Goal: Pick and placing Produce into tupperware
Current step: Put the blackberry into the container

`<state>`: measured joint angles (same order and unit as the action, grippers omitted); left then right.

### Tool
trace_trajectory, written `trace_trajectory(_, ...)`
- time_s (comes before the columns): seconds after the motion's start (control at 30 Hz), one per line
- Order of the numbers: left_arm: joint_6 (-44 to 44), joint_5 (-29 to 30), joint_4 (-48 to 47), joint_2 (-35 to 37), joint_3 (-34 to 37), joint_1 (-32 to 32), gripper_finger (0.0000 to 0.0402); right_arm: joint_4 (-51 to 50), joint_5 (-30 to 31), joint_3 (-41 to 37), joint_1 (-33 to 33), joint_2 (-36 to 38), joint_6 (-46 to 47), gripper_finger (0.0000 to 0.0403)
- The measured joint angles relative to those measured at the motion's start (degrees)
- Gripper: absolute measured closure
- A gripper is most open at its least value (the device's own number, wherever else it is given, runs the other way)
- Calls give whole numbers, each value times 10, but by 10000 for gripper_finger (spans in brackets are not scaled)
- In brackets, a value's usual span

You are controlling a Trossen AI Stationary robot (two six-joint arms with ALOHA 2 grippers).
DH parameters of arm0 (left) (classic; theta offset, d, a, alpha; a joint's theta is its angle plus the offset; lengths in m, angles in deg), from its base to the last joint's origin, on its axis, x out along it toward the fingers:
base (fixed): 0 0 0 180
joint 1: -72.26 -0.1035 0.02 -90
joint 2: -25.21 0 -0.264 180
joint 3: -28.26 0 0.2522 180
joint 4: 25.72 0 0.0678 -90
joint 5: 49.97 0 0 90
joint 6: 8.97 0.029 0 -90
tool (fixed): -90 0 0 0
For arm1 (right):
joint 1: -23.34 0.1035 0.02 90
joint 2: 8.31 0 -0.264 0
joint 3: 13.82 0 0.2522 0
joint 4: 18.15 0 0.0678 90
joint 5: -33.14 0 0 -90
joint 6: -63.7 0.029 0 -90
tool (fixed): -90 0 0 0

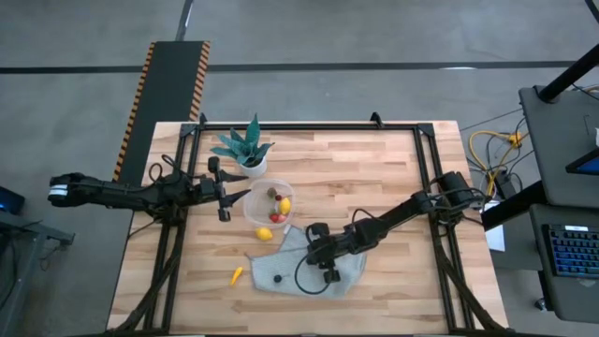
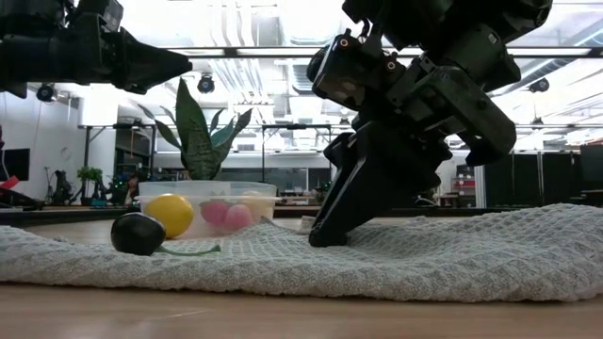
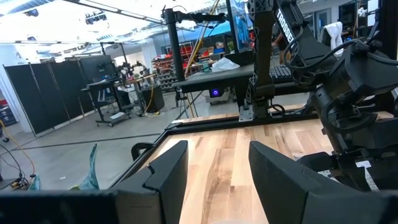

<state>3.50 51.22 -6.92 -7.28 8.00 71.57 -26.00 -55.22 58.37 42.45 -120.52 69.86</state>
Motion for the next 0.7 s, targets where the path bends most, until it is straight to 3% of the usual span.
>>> trace_trajectory(0.33, 0, 0, 0, 0, 0, 0, 245, 2, 0, 0, 0, 0, 3, 333)
trace_trajectory(0.7, 0, 0, 0, 0, 0, 0, 245, -5, -3, 29, 0, -1, -2, 343)
